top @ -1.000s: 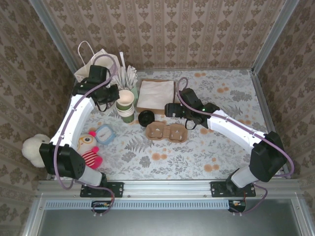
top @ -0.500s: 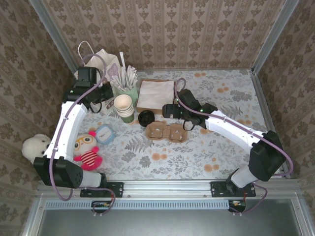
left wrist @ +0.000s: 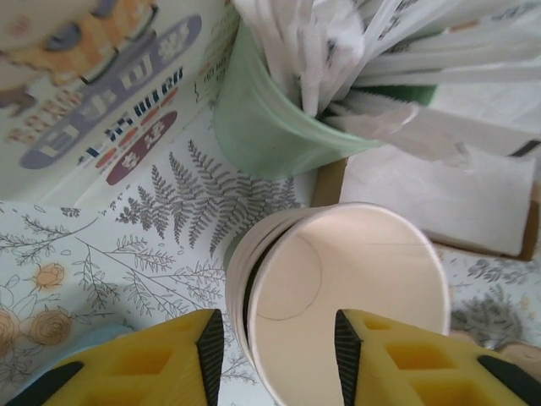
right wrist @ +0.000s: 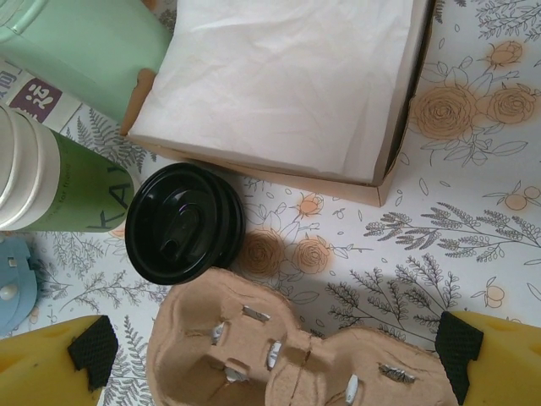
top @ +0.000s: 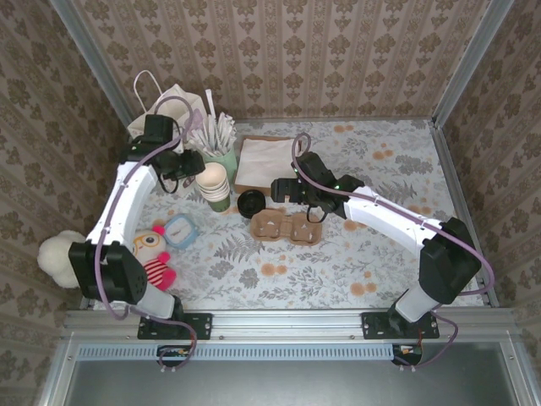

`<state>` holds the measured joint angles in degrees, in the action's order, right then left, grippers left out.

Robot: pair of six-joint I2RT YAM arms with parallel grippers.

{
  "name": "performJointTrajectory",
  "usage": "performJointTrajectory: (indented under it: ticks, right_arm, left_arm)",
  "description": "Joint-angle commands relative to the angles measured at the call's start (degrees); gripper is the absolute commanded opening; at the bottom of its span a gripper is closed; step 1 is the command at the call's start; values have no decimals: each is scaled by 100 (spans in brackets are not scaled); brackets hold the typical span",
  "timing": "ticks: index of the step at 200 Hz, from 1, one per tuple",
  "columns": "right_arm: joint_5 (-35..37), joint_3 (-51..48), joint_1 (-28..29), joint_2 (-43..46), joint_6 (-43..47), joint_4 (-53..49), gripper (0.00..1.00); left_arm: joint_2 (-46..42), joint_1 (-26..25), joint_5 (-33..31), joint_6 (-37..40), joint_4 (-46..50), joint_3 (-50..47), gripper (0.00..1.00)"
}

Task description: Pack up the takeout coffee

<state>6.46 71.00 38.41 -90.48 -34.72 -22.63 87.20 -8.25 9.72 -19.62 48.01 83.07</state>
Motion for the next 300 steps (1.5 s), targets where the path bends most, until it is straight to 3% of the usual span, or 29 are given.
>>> performJointTrajectory:
  ticks: [1, 20, 80, 180, 253, 300]
  right_arm:
    - [132, 145, 40, -5, -16, -223, 100]
    - [170, 133, 52, -5, -34, -232, 100]
    - [262, 141, 74, -23, 13, -288, 100]
    - [364, 124, 94, 4, 40, -330, 100]
    - [347, 98, 148, 11, 29, -334, 100]
    - [-217, -92, 205, -28, -1354, 59, 100]
  left_arm:
    - [146, -19, 81, 270, 181, -59, 38]
    - [203, -46, 57, 308, 163, -43, 33]
    - [427, -97, -56, 388, 261, -27, 33]
    - [516, -203, -215, 528, 496, 336, 6]
    - [408, -203, -59, 516, 638, 641, 0]
    - [132, -203, 66, 425, 888, 1153, 0]
